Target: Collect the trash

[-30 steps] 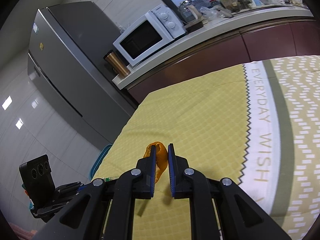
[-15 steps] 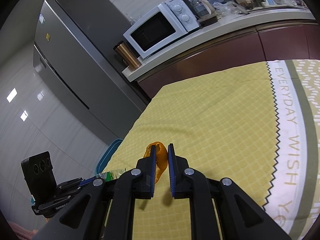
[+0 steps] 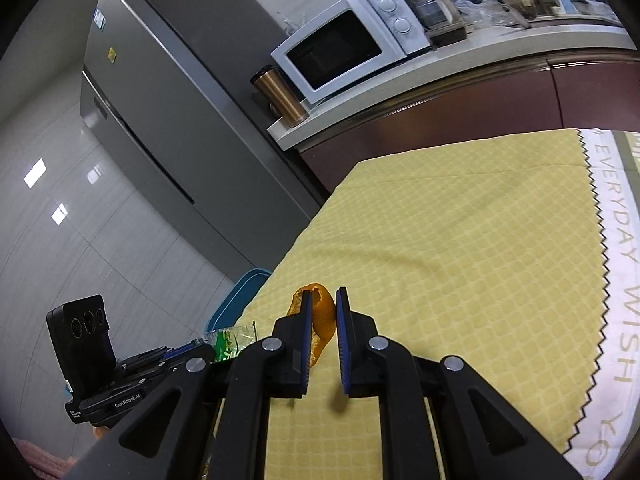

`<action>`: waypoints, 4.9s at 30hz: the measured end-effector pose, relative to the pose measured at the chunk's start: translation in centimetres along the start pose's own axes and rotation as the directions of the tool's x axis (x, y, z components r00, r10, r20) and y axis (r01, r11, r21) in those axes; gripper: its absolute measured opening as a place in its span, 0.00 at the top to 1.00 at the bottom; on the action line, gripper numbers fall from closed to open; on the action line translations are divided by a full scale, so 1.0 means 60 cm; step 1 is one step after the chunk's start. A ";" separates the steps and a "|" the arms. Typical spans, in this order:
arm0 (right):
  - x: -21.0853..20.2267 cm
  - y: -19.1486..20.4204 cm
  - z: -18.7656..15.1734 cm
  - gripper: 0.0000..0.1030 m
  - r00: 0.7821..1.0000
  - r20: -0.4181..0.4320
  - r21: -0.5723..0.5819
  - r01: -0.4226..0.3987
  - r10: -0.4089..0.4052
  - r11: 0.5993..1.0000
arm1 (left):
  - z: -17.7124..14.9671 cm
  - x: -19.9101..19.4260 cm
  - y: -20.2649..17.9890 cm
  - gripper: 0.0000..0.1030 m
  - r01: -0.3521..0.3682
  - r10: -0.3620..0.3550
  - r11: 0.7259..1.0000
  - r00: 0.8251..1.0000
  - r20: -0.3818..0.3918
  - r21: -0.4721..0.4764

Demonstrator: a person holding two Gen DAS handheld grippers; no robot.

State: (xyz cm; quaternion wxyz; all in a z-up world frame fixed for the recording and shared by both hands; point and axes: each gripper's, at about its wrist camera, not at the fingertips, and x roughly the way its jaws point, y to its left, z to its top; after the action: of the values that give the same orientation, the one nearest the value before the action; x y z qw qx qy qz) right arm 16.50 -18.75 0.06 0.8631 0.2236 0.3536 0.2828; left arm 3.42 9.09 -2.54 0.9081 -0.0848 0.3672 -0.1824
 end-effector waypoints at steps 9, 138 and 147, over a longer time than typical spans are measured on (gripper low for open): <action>0.025 0.030 0.006 0.90 0.999 -0.025 -0.029 -0.028 0.028 0.999 | 0.000 -0.020 0.033 0.88 -0.033 0.034 0.999 0.999 0.024 -0.028; 0.018 0.184 -0.029 0.07 0.958 0.221 -0.363 0.254 -0.182 0.896 | -0.012 -0.071 0.076 0.05 -0.317 0.323 0.945 0.872 0.368 -0.081; -0.064 0.140 -0.058 0.07 0.888 0.379 -0.283 0.381 -0.262 0.881 | -0.017 -0.071 -0.010 0.05 -0.321 0.297 0.947 0.839 0.457 -0.027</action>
State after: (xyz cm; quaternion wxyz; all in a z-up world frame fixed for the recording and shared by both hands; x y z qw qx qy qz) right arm 8.92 -14.39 4.57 0.9707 0.0483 0.1809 0.1504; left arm -0.27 10.22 -0.39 0.9879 -0.0417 0.1483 -0.0181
